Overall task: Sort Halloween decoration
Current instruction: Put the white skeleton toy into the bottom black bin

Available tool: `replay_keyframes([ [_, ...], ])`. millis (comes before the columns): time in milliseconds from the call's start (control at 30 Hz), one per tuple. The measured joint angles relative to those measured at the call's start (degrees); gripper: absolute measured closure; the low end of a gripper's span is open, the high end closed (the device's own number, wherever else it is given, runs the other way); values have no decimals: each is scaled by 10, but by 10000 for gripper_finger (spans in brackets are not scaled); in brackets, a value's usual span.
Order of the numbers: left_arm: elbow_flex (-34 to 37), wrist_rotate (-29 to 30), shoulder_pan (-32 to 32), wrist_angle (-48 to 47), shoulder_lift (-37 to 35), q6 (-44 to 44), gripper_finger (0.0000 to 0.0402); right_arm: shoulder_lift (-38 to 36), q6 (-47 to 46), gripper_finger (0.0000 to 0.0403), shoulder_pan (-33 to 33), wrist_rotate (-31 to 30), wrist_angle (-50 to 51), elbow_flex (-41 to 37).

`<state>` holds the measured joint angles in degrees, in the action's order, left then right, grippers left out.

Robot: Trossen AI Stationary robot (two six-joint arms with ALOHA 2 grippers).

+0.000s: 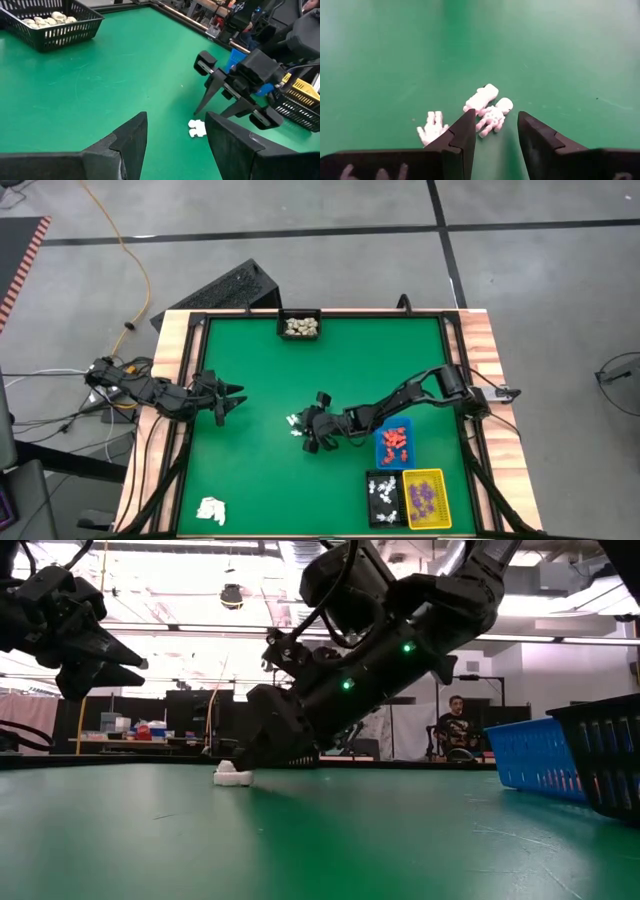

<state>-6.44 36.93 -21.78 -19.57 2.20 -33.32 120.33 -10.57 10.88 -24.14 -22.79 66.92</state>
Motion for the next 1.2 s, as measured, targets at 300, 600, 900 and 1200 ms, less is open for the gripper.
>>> replay_keyframes([
  [300, 0, -1, 0, 0, 0, -3, 213, -1, -42, 266, -25, -88, 30, 0],
  [600, 0, -1, 0, 0, 0, -5, 213, -4, -5, 275, -28, -59, -2, 0],
  [900, 0, -1, 0, 0, 0, -4, 213, -4, 175, 275, -14, -54, -9, 0],
  [1200, 0, -1, 0, 0, 0, -4, 213, -2, 197, 275, -68, 94, -27, 0],
])
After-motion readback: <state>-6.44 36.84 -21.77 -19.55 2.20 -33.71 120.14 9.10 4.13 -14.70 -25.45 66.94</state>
